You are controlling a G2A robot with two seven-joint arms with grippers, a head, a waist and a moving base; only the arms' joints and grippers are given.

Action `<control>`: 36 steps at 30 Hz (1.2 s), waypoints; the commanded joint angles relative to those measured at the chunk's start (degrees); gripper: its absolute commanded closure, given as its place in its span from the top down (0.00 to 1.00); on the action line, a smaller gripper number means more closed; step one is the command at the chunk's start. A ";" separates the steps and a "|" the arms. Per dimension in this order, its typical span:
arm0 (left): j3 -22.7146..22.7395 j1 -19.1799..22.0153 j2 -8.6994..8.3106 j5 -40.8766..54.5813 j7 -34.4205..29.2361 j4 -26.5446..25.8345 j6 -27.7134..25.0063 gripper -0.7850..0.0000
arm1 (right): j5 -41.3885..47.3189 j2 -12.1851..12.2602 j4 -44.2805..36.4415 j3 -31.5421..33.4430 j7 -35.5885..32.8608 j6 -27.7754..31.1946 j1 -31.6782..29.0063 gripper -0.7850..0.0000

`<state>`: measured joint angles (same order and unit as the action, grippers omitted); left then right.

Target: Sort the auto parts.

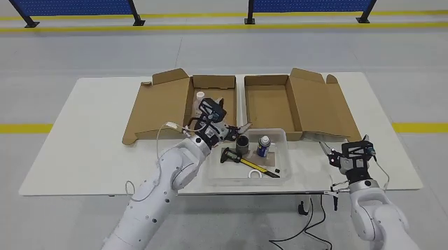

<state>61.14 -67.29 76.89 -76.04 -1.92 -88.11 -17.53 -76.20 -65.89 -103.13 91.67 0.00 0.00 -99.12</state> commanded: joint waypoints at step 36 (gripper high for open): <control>-18.08 10.78 7.05 0.55 1.62 25.57 5.67 1.00 | 0.00 0.00 0.00 0.00 0.00 0.00 0.00 1.00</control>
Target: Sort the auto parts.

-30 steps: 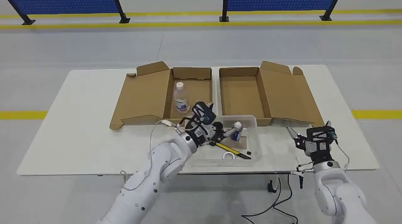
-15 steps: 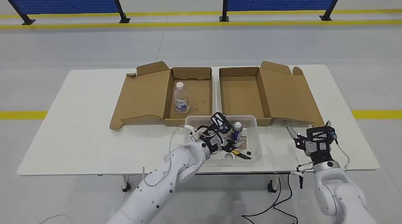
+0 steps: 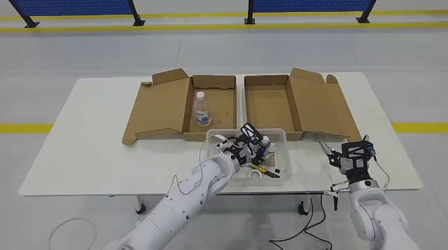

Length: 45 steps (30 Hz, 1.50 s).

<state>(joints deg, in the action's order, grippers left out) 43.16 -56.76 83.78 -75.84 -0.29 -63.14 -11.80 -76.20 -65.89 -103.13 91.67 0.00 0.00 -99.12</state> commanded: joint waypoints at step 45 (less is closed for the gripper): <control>-2.45 2.37 4.11 -1.37 1.71 6.82 -0.22 0.93 | 0.00 0.00 0.00 0.00 0.00 0.00 0.00 1.00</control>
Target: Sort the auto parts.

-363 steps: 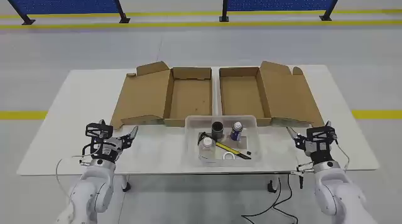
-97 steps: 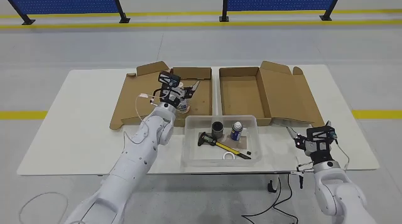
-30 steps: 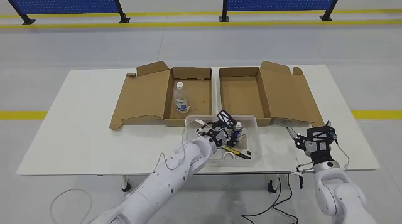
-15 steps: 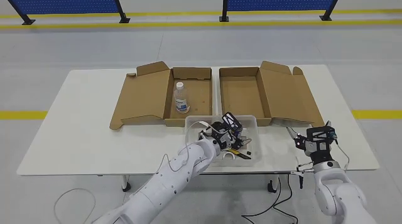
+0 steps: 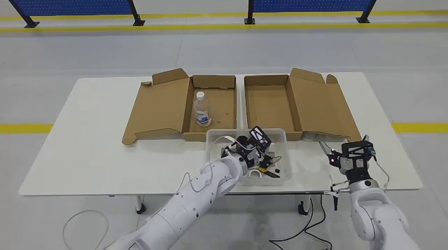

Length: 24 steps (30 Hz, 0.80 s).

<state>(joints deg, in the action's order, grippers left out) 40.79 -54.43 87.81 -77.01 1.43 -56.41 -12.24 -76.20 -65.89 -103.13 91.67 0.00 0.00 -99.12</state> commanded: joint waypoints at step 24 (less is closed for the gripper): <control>-0.05 1.32 1.75 -1.42 -0.63 3.70 1.68 0.80 | 0.00 0.00 0.00 0.00 0.00 0.00 0.00 1.00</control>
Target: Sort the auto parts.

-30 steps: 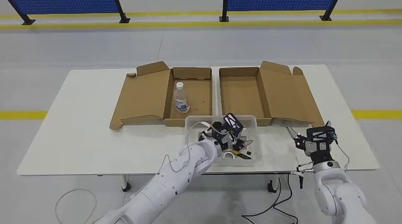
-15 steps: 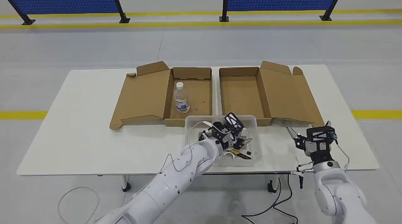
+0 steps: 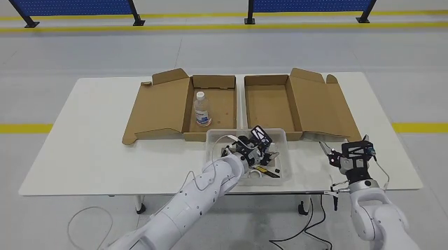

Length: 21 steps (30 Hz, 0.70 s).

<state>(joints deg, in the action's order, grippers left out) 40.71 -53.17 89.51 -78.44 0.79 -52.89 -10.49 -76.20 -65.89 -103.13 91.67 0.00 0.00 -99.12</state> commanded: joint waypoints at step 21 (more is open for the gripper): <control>0.94 0.54 0.83 -0.96 1.01 2.43 -0.63 0.42 | 0.00 0.00 0.00 0.00 0.00 0.00 0.00 1.00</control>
<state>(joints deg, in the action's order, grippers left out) 41.61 -52.60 90.32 -79.34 1.73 -50.47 -11.08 -76.20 -65.89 -103.13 91.67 0.00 0.00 -99.12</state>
